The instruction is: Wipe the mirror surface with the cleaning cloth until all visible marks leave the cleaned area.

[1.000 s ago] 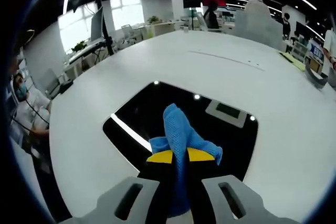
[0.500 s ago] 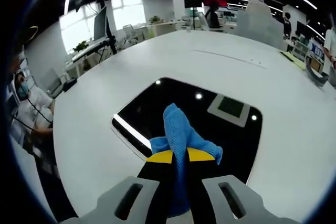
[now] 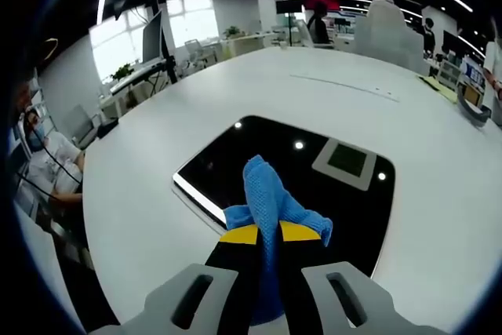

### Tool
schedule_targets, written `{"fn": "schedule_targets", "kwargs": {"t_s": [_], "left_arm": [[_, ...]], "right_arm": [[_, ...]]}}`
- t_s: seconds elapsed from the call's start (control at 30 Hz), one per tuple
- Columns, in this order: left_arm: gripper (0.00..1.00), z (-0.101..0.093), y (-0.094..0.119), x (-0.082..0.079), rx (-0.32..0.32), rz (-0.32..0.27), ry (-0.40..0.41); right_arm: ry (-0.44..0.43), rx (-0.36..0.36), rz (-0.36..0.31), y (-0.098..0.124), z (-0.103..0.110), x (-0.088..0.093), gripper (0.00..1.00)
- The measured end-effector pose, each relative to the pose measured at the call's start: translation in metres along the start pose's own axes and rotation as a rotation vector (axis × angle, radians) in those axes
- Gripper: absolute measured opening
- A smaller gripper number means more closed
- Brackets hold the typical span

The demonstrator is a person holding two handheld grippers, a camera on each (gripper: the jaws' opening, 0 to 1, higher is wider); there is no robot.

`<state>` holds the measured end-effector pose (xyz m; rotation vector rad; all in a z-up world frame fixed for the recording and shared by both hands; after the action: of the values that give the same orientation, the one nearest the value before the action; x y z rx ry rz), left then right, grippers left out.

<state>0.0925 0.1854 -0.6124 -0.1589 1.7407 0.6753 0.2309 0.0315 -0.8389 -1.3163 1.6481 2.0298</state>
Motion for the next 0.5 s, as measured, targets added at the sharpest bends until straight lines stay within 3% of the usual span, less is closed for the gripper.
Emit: {"fn": "schedule_targets", "kwargs": {"t_s": [0.5], "left_arm": [[0.91,-0.0043,0.0021,0.0015,0.006,0.011,-0.007]], "right_arm": [[-0.030,-0.006,0.001,0.0000,0.0025,0.0007,0.03]]}}
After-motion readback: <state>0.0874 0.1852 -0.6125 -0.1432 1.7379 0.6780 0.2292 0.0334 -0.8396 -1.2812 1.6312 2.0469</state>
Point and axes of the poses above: the point that each gripper's makers call its tool centre point, and the gripper's own axes: y roughly backward along the fingers, z roughly to its left, x roughly out of its underside, the point moved 1 cm from there along y, roughly backward along the fingers, and after that the axes turned 10 degrees about x, right-handed, at the moved point
